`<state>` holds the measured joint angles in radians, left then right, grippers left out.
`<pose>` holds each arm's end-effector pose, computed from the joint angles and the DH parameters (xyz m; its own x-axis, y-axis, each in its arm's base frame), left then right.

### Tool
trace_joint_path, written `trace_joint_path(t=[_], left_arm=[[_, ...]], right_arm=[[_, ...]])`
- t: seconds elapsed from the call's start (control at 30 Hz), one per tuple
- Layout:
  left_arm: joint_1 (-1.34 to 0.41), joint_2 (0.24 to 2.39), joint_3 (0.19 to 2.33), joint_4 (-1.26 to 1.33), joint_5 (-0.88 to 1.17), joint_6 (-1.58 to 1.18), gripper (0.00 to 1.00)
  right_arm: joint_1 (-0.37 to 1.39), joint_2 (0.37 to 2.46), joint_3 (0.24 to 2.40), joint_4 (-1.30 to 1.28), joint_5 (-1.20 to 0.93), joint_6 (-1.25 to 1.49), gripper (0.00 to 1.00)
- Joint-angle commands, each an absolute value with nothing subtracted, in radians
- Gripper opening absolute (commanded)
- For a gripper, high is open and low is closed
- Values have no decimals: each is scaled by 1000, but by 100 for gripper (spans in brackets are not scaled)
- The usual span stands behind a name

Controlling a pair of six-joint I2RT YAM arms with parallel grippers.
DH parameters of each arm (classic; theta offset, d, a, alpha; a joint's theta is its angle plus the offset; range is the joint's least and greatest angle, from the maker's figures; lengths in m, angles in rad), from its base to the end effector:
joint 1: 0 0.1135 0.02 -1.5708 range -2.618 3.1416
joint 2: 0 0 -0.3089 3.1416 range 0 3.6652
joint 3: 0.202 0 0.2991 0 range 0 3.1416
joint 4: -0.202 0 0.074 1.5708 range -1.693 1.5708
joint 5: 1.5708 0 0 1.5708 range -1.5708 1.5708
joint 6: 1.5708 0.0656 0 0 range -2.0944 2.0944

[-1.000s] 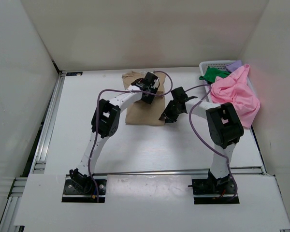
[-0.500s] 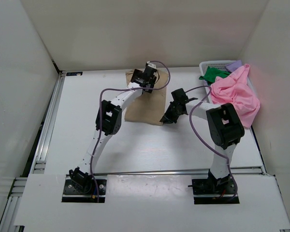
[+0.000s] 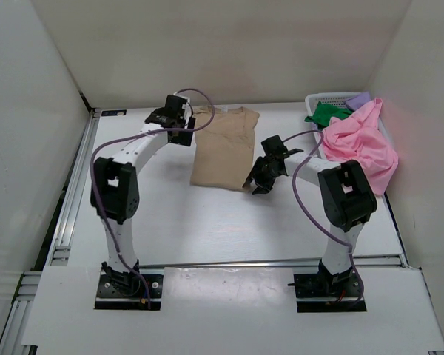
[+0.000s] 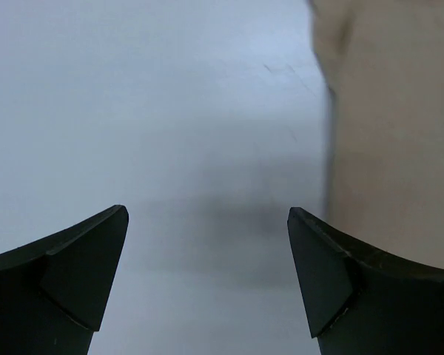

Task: Fold and stack the t-shirts
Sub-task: Grab one side of the 2/3 rectangular tshirt with both arms, then fold the long partially folded tshirt into a neat square

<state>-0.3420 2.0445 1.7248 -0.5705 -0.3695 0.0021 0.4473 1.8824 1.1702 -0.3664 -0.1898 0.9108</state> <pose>0.5195 -0.1598 0.2482 -0.7320 0.2627 -0.6287 0.1002 0.9542 0.2820 0.3924 0.2020 0.1395 -0.8862 0.4353 -0.1584 0.3180 0.8204 0.4753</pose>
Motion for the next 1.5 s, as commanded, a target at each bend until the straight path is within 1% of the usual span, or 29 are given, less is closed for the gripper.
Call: trace_joint_path(t=[0.0,0.07,0.1,0.2,0.23,0.3,0.43,0.53,0.57,0.63,0.7,0.8,0.87,0.93,1.03,1.07,1.13,1.17,1.2,1.27,1.3,1.4,1.43,1.47], left_arm=[[-333,1960,1625,-748,-43,0,100],[-312,1999,1624,-823,70,0,95],[-290,2031,1624,-842,169,0,94],[-267,2057,1624,-835,294,0,93],[-267,2069,1624,-815,304,0,93],[-267,2078,1624,-805,304,0,91],[-258,2100,1615,-805,317,0,82],[-258,2100,1606,-805,365,0,77],[-258,2100,1606,-805,380,0,73],[-258,2100,1597,-805,431,0,70],[-258,2082,1572,-805,455,0,71],[-258,2052,1537,-805,479,0,82],[-258,2026,1523,-805,498,0,84],[-267,2013,1508,-793,486,0,83],[-278,2054,1537,-782,411,0,73],[-278,2069,1546,-782,400,0,63],[-278,2111,1569,-782,390,0,53],[-278,2120,1578,-782,390,0,46],[-278,2140,1578,-782,390,0,31],[-269,2140,1606,-782,390,0,13],[-268,2140,1606,-782,390,0,10],[-259,2086,1560,-782,377,0,10],[-259,2035,1539,-782,367,0,10],[-259,2004,1482,-782,367,0,10]], right_arm=[[469,1899,1189,-419,-183,923,53],[469,1913,1198,-419,-192,937,53],[479,1924,1198,-419,-192,946,51],[479,1942,1209,-410,-201,959,46],[479,1942,1209,-410,-201,959,42],[479,1942,1220,-410,-183,969,41],[469,1951,1220,-410,-158,979,35],[460,1960,1220,-400,-134,988,26],[460,1960,1230,-400,-133,988,19],[460,1960,1230,-400,-133,988,13],[460,1960,1239,-400,-133,988,10],[460,1960,1239,-400,-123,988,7],[460,1950,1230,-400,-123,979,5],[460,1950,1230,-400,-123,979,4],[460,1950,1221,-400,-114,979,4],[460,1950,1221,-400,-114,979,3],[460,1950,1221,-400,-114,979,1],[460,1950,1221,-400,-114,970,1],[460,1950,1221,-400,-104,969,1],[460,1950,1221,-400,-104,942,0],[460,1941,1221,-400,-104,942,0],[460,1884,1207,-400,-78,904,0],[472,1862,1189,-400,-69,894,0],[485,1838,1180,-400,-58,894,0]])
